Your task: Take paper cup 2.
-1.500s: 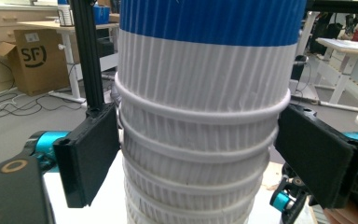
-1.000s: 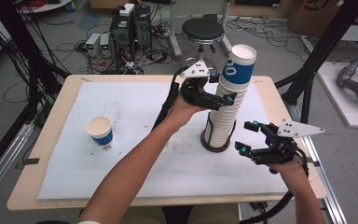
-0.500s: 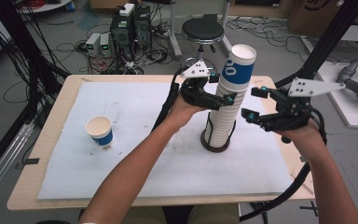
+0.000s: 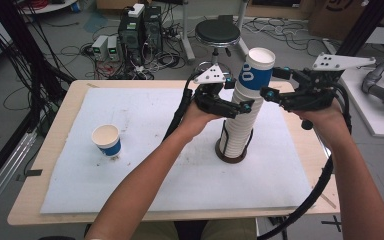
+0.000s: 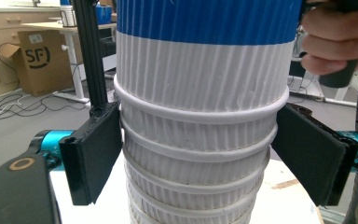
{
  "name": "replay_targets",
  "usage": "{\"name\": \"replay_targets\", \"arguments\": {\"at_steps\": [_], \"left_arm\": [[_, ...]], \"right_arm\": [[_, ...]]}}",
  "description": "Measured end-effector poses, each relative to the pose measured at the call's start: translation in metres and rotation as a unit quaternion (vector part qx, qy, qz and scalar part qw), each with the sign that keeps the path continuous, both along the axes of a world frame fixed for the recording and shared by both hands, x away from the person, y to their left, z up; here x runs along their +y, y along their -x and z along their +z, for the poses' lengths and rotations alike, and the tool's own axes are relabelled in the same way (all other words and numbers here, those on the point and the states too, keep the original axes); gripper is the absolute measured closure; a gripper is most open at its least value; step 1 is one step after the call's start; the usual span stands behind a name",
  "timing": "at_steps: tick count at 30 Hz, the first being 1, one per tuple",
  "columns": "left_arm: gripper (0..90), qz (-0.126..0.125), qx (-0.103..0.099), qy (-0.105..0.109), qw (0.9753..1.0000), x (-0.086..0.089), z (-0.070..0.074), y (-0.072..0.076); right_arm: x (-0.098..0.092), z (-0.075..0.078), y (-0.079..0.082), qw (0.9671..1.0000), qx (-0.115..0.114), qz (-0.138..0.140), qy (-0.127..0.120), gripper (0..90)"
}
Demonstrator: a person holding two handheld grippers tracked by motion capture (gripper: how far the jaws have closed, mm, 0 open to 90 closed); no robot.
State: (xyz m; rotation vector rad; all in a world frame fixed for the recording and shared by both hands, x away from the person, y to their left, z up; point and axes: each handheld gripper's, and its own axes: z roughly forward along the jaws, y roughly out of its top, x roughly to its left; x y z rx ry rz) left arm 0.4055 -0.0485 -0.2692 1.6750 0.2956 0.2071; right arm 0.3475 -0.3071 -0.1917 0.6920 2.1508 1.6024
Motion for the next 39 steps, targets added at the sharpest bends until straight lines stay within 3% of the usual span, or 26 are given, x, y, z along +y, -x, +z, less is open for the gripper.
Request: {"name": "replay_targets", "arguments": {"at_steps": [8, 17, 19, 22, 39], "left_arm": [[17.0, -0.001, -0.001, 0.001, 1.0, 0.0, 0.0, 0.0], [17.0, -0.001, 0.0, -0.003, 1.0, 0.0, 0.0, 0.0], [17.0, 0.0, -0.001, -0.003, 1.0, 0.0, 0.0, 0.0], [17.1, -0.001, -0.001, -0.003, 1.0, 0.0, 0.0, 0.0], [17.4, 0.001, 0.001, 0.002, 1.0, 0.001, 0.0, -0.001]], "right_arm": [[0.007, 0.005, -0.016, 0.9998, 0.007, 0.004, -0.018, 18.5], [0.018, 0.006, -0.026, 0.9999, 0.012, -0.003, -0.008, 18.0], [0.018, 0.005, -0.028, 0.9999, 0.013, -0.003, -0.006, 21.9], [0.017, 0.006, -0.028, 0.9999, 0.012, 0.0, -0.012, 23.9], [0.019, 0.013, -0.031, 0.9998, 0.019, -0.003, 0.008, 26.1]]}}
